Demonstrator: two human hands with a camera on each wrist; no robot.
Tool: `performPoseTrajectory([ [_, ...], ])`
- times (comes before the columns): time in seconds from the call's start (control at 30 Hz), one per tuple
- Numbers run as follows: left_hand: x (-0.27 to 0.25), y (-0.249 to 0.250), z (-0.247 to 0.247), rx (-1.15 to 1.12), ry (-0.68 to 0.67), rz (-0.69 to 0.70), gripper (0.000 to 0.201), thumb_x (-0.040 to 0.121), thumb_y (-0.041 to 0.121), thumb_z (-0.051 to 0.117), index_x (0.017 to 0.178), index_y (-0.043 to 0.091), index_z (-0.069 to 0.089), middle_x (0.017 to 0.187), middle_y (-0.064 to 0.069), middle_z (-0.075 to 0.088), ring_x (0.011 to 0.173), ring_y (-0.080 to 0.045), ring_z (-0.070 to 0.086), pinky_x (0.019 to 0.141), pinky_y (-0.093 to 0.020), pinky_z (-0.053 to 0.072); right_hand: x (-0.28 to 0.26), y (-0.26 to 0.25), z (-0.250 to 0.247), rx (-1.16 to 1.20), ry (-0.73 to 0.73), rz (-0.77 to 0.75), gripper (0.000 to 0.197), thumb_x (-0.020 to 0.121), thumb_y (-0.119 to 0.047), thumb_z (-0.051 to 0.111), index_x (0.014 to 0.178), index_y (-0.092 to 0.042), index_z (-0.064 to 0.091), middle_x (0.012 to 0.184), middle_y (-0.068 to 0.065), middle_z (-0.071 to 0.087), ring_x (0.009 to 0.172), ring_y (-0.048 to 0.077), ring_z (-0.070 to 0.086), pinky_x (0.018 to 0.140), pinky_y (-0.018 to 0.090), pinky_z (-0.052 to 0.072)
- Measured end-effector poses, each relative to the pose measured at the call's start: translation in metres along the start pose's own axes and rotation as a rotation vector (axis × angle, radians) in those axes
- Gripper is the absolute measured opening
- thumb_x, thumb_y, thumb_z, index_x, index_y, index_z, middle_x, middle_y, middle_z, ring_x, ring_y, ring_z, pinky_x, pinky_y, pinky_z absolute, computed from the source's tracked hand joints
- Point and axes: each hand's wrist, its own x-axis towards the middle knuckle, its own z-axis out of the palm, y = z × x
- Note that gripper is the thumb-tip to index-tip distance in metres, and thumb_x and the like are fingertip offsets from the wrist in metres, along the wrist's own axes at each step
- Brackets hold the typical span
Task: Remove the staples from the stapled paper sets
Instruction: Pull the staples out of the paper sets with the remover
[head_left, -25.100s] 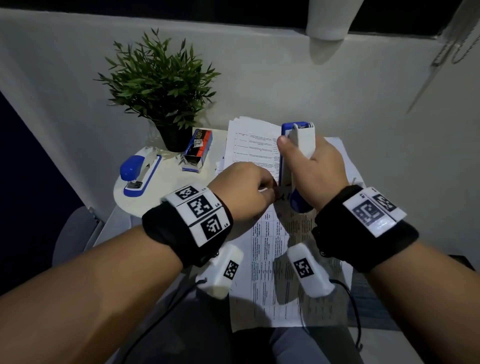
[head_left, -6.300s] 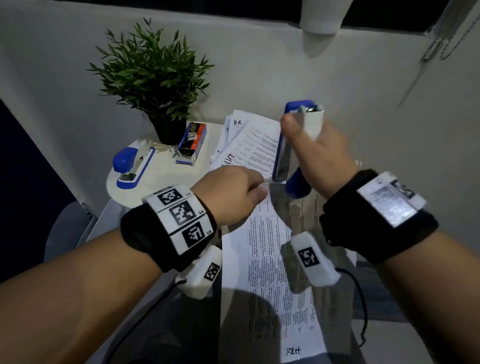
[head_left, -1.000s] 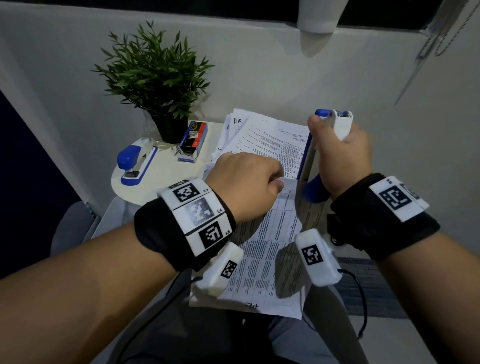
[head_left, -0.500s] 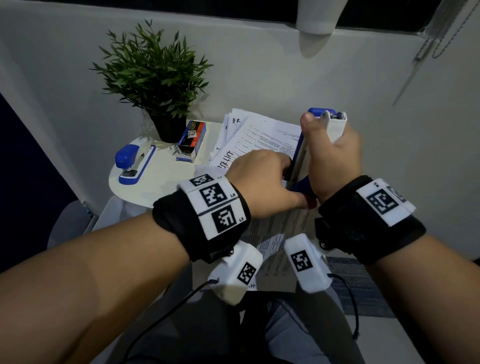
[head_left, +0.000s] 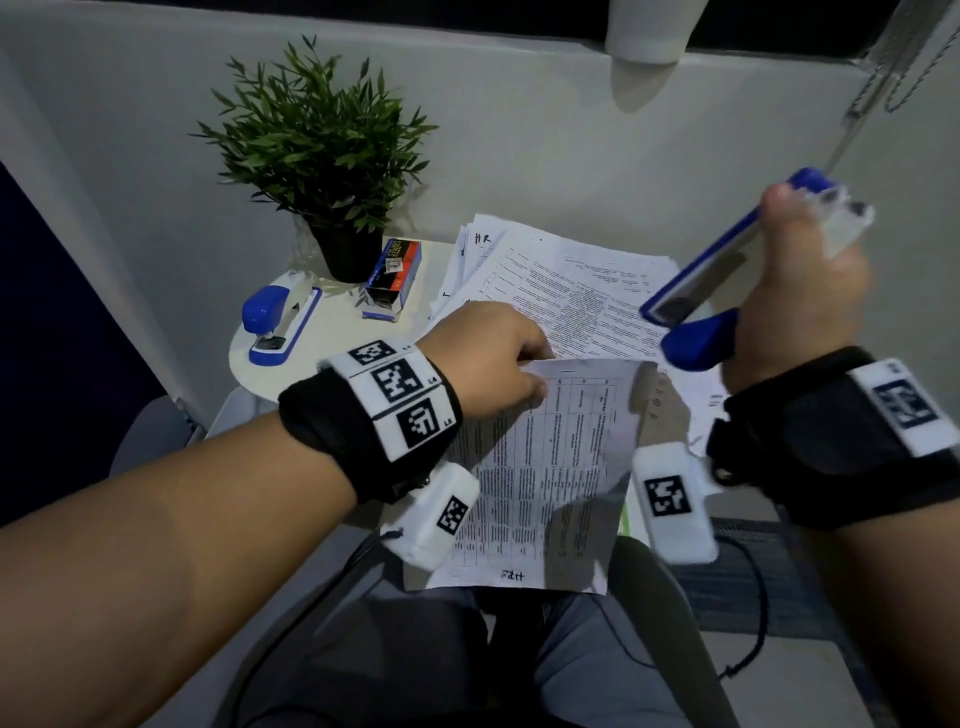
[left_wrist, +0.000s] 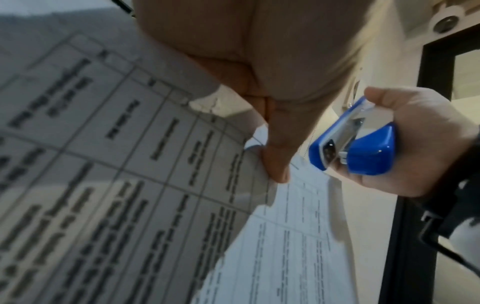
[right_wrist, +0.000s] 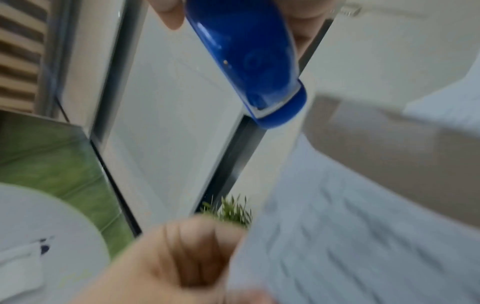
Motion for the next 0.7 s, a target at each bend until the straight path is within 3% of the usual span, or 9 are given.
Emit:
performPoseTrajectory([
  [0.1, 0.000, -0.002, 0.005, 0.018, 0.036, -0.003, 0.019, 0.081, 0.032, 0.067, 0.099, 0.027, 0.070, 0.088, 0.007, 0.063, 0.090, -0.014, 0.055, 0.077, -0.027, 0.046, 0.007, -0.008, -0.008, -0.105, -0.077, 0.010, 0.017, 0.067, -0.034, 0.061, 0.070, -0.025, 0.047, 0.048, -0.019, 0.045, 0.047, -0.004, 0.041, 0.051, 0.013, 0.036],
  [0.2, 0.007, -0.003, 0.012, 0.049, 0.096, 0.009, 0.014, 0.084, 0.028, 0.064, 0.097, 0.023, 0.068, 0.088, 0.005, 0.063, 0.091, -0.016, 0.057, 0.071, -0.024, 0.039, -0.005, -0.008, -0.012, -0.397, -0.319, -0.072, 0.021, 0.064, -0.039, 0.061, 0.075, -0.027, 0.049, 0.065, -0.015, 0.050, 0.056, 0.000, 0.048, 0.060, 0.020, 0.040],
  [0.3, 0.016, -0.002, 0.017, 0.067, 0.097, 0.035, 0.012, 0.085, 0.024, 0.063, 0.095, 0.018, 0.066, 0.091, 0.001, 0.063, 0.095, -0.018, 0.056, 0.071, -0.023, 0.037, -0.025, 0.000, -0.017, -0.856, -0.628, -0.190, 0.028, 0.071, -0.043, 0.063, 0.086, -0.023, 0.051, 0.074, -0.003, 0.053, 0.072, 0.020, 0.052, 0.064, 0.028, 0.036],
  [0.4, 0.022, -0.002, 0.022, 0.121, 0.083, 0.098, 0.014, 0.086, 0.024, 0.062, 0.097, 0.017, 0.065, 0.101, -0.002, 0.065, 0.098, -0.020, 0.055, 0.076, -0.026, 0.039, -0.043, 0.021, -0.022, -1.094, -0.826, -0.257, 0.032, 0.078, -0.042, 0.060, 0.098, -0.017, 0.054, 0.091, 0.002, 0.055, 0.085, 0.026, 0.055, 0.065, 0.028, 0.034],
  [0.57, 0.028, -0.005, 0.030, 0.178, 0.082, 0.156, 0.017, 0.089, 0.023, 0.055, 0.102, 0.016, 0.064, 0.107, -0.002, 0.063, 0.103, -0.022, 0.054, 0.082, -0.032, 0.041, -0.058, 0.047, -0.028, -1.146, -0.939, -0.252, 0.066, 0.065, -0.057, 0.036, 0.115, -0.018, 0.054, 0.132, -0.008, 0.043, 0.105, 0.021, 0.057, 0.084, 0.031, 0.046],
  [0.7, 0.027, -0.009, 0.034, 0.172, 0.134, 0.198, 0.015, 0.089, 0.024, 0.055, 0.099, 0.017, 0.064, 0.103, 0.000, 0.063, 0.099, -0.021, 0.054, 0.079, -0.031, 0.040, -0.058, 0.051, -0.025, -1.185, -0.913, -0.235, 0.054, 0.074, -0.050, 0.051, 0.116, -0.016, 0.053, 0.141, -0.008, 0.030, 0.101, 0.025, 0.058, 0.077, 0.031, 0.045],
])
